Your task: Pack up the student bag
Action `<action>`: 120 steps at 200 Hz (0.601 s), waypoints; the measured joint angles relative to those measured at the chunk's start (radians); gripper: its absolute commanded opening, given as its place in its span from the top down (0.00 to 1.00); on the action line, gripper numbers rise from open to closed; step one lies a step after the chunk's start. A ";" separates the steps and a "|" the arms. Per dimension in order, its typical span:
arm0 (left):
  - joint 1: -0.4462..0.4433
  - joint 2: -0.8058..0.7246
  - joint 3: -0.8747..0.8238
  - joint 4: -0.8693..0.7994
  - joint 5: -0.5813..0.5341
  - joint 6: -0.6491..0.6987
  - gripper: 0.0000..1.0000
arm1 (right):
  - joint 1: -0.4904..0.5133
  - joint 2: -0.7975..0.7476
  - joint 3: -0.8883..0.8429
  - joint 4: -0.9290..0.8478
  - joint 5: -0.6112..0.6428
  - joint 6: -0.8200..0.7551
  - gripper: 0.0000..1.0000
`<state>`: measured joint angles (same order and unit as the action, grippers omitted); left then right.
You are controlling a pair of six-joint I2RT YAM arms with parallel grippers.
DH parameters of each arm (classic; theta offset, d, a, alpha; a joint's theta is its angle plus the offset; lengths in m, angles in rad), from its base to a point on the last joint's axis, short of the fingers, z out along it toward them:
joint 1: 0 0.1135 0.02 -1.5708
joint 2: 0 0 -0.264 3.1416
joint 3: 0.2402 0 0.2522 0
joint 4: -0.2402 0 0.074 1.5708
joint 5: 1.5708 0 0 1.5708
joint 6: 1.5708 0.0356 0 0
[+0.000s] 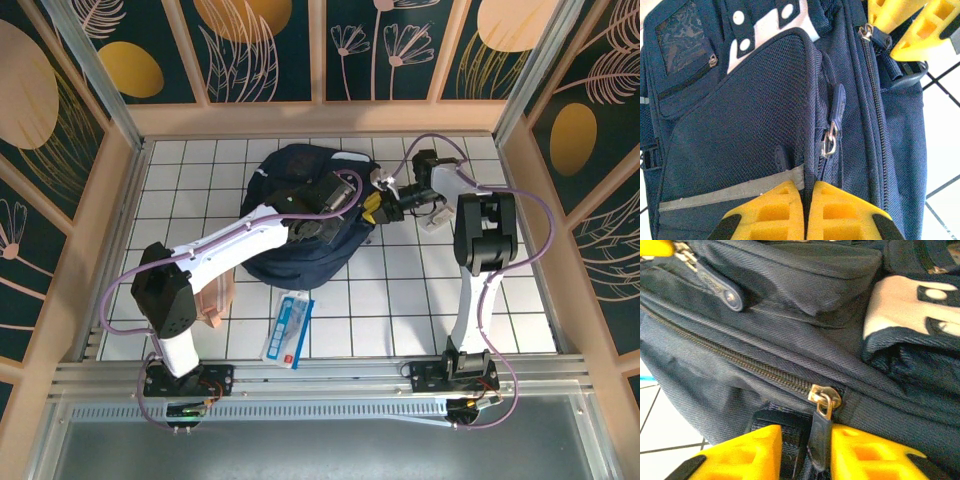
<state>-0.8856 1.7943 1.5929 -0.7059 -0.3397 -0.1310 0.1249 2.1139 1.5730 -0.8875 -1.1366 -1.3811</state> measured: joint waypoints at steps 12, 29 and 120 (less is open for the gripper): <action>0.000 0.000 0.000 0.000 0.000 0.000 1.00 | 0.000 0.002 0.003 -0.024 -0.016 -0.017 0.77; 0.000 0.000 0.000 0.000 -0.001 0.000 1.00 | -0.002 0.002 0.004 -0.048 -0.025 -0.035 0.81; 0.000 0.000 0.003 0.002 -0.005 -0.009 1.00 | -0.013 -0.022 -0.034 -0.015 -0.024 0.011 1.00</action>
<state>-0.8856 1.7943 1.5963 -0.7044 -0.3443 -0.1398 0.1120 2.0918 1.5391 -0.9024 -1.1603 -1.3697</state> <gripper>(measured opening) 0.047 0.050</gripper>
